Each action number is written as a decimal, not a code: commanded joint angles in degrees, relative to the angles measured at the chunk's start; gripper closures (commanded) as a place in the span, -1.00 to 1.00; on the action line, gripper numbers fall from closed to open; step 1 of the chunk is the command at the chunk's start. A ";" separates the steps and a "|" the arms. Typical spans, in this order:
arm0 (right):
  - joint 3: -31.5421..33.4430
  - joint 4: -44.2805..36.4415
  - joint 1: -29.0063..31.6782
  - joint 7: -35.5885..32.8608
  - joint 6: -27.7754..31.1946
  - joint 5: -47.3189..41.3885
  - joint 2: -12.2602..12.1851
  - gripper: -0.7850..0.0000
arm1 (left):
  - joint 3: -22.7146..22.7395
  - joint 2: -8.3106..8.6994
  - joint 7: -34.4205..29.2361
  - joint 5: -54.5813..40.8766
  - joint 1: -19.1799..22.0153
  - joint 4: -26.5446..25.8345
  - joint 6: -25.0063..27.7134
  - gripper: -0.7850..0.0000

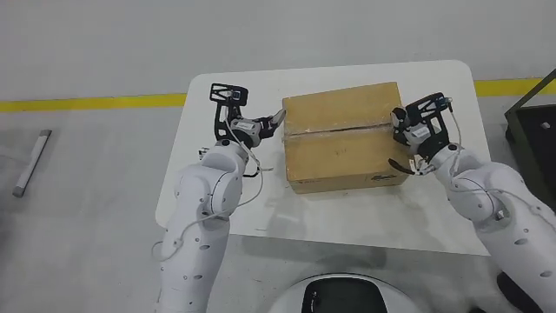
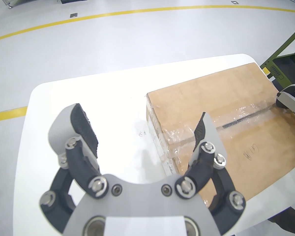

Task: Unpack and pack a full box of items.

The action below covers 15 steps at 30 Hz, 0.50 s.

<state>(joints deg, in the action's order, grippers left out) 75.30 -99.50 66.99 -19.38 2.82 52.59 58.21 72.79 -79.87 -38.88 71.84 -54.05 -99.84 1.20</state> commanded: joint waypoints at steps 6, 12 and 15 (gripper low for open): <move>3.74 -3.01 3.14 0.21 0.73 -1.45 -0.18 1.00 | -0.60 0.01 -0.12 -0.11 0.01 -0.24 0.17 -1.00; 9.61 -7.33 5.17 1.57 -0.28 -2.79 -0.45 1.00 | -1.53 -0.06 -0.27 -1.70 -0.40 -1.31 0.84 -1.00; 13.93 -10.05 6.70 1.83 -0.44 -2.49 -0.75 1.00 | -2.32 -0.12 -0.23 -2.49 -0.75 -2.43 1.39 -1.00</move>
<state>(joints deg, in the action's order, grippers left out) 87.21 -108.45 72.98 -17.52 2.34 49.97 57.59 70.81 -79.97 -39.14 69.61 -54.63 -101.78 2.42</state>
